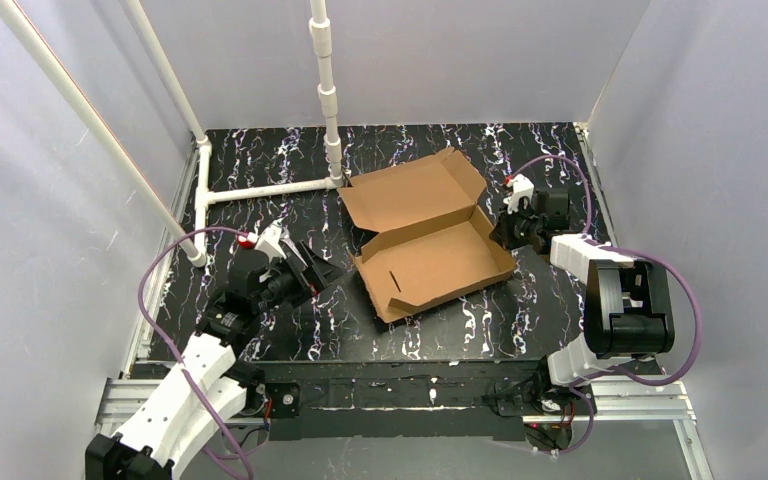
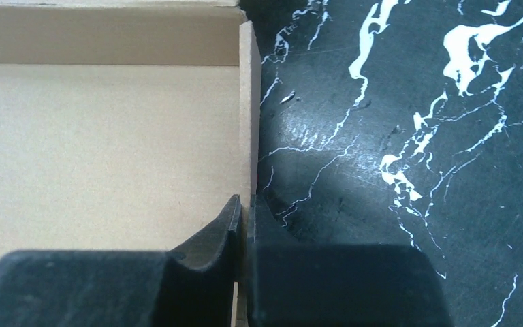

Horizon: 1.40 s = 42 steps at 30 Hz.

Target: Fold the paper box

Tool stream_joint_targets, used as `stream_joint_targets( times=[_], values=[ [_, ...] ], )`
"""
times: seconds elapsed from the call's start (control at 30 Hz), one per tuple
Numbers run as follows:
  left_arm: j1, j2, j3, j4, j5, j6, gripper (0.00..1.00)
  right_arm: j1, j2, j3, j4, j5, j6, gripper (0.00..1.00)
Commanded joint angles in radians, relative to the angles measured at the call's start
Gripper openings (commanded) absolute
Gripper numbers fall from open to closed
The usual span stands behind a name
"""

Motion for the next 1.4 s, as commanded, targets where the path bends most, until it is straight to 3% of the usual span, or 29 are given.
stream_joint_targets(
  times=[0.0,0.3,0.77,0.9,1.03,1.17,1.37],
  values=[
    [0.002,0.042,-0.014,0.160,0.058,-0.097,0.94,-0.006,-0.032,0.008,-0.031,-0.086,-0.093,0.13],
    [0.002,0.054,-0.017,0.126,0.046,-0.059,0.95,-0.018,-0.037,0.042,-0.156,-0.108,-0.219,0.38],
    [0.002,0.042,0.110,-0.205,-0.057,0.050,0.91,-0.097,-0.235,0.084,-0.427,-0.200,-0.496,0.75],
    [0.002,0.125,0.129,-0.089,0.022,0.076,0.75,-0.099,-0.286,0.098,-0.546,-0.341,-0.619,0.82],
    [0.002,0.268,0.229,-0.039,0.066,0.202,0.68,-0.047,-0.268,0.132,-0.728,-0.549,-0.805,0.86],
    [0.002,0.445,0.398,-0.019,0.110,0.325,0.59,0.174,-0.242,0.133,-0.760,-0.504,-0.893,0.86],
    [-0.011,0.646,0.511,-0.025,0.061,0.415,0.42,0.283,-0.235,0.105,-0.787,-0.504,-1.027,0.86]
  ],
)
